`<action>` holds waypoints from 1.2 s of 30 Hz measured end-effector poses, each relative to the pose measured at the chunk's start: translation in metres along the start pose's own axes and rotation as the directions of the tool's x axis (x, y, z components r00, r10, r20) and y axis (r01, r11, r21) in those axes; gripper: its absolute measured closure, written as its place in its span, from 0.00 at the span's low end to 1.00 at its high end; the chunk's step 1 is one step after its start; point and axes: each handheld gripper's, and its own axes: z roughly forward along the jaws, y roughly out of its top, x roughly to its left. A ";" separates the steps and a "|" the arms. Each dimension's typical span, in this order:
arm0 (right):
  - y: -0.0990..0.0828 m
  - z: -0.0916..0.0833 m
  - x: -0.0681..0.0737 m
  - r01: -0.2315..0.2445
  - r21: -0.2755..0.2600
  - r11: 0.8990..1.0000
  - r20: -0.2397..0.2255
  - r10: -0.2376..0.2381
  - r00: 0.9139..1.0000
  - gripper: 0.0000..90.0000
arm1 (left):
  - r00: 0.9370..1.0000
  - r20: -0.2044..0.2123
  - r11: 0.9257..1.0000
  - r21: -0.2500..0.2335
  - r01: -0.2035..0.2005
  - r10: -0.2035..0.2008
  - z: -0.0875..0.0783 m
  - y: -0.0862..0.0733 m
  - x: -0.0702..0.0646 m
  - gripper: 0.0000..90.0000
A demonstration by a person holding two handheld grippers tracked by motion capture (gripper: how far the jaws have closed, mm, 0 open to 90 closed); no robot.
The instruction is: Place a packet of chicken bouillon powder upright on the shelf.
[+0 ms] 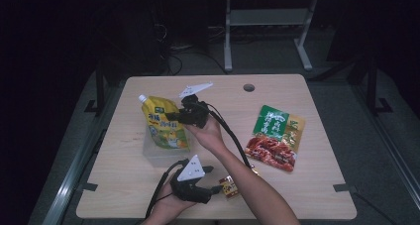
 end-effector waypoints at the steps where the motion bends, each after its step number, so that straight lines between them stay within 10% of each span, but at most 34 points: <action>1: -0.001 -0.001 0.000 0.003 0.006 1.000 0.001 -0.003 1.000 0.98 | 1.000 0.000 1.000 0.000 0.001 -0.001 0.000 0.000 0.000 0.37; 18: -0.005 -0.014 -0.001 0.010 0.076 0.997 0.032 -0.012 0.999 0.74 | 1.000 0.003 1.000 0.005 0.013 -0.013 0.002 0.000 -0.001 0.36; 36: -0.014 -0.076 0.001 0.009 0.097 0.995 0.062 -0.015 0.998 0.50 | 1.000 0.010 1.000 0.026 0.012 -0.012 0.007 0.001 -0.003 0.31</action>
